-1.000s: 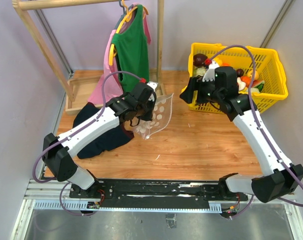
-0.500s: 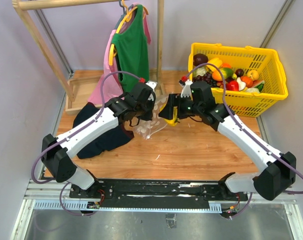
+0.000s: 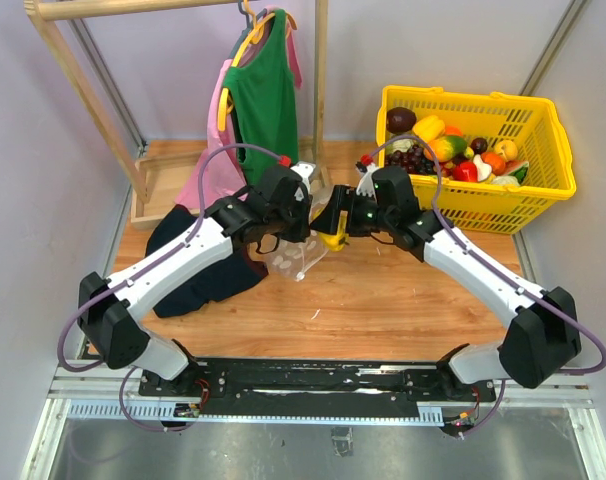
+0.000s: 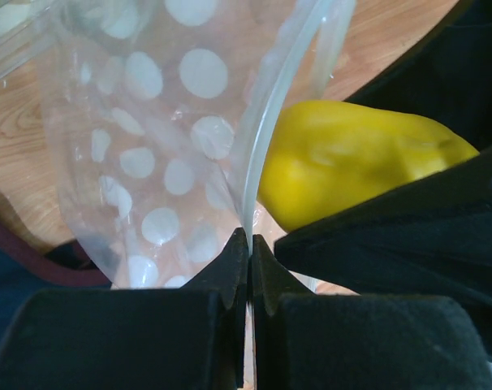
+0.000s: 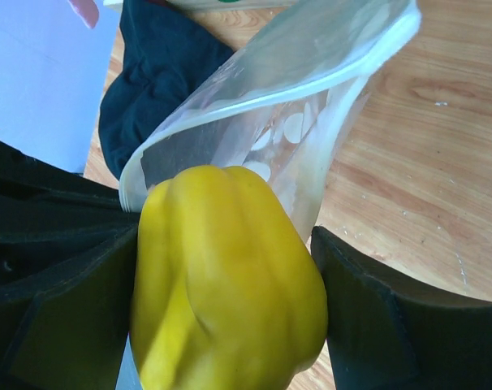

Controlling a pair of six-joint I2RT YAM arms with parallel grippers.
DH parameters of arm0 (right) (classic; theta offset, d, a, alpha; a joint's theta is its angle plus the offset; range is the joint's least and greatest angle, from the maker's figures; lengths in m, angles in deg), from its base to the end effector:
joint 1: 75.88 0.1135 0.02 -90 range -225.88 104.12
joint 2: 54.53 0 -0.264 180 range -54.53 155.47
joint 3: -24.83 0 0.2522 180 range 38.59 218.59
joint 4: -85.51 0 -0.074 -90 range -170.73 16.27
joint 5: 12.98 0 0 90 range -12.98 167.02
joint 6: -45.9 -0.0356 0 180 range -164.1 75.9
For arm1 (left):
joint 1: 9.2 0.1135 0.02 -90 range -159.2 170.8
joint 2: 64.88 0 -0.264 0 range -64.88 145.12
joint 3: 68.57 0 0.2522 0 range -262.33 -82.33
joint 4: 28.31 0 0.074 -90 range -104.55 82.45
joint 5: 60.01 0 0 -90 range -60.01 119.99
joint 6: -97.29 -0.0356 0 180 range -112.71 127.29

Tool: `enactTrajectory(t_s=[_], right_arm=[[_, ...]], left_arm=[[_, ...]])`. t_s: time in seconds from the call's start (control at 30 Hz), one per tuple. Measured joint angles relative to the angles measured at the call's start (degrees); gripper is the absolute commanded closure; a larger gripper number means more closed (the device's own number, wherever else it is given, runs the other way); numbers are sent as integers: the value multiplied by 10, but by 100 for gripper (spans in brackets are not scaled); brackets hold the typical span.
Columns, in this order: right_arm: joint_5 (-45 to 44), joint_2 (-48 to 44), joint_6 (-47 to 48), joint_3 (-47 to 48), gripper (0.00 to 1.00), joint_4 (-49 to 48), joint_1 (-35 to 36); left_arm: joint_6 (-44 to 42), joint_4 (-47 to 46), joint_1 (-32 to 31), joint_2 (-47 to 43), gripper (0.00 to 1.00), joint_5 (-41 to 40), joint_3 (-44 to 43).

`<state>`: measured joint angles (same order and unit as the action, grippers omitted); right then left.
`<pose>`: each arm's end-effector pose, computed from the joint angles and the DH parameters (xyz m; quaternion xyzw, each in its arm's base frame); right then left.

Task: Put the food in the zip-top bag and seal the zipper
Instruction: Place the fake vegetable in the zipper food storage bag.

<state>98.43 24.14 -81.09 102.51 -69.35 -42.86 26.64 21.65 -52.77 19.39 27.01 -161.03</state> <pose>0.2583 0.1834 0.3208 -0.0693 0.8368 0.4273 0.3353 0.2367 -0.2226 0.3391 0.1810 0.8943 -0.1929 0.3608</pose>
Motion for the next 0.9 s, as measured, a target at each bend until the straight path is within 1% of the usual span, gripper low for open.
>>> enactTrajectory(t_s=[0.2, 0.37, 0.63, 0.9], right_arm=[[-2, 1, -32, -12, 60, -41, 0], [-4, -4, -50, -16, 59, -59, 0], [-5, -40, -67, -20, 58, -77, 0], [3, -34, -84, -34, 58, -111, 0]], left_arm=[[-1, -4, 3, -4, 100, 10, 4], [0, -3, 4, -4, 100, 5, 4], [1, -1, 4, -4, 100, -3, 4], [3, -1, 4, -4, 100, -6, 4]])
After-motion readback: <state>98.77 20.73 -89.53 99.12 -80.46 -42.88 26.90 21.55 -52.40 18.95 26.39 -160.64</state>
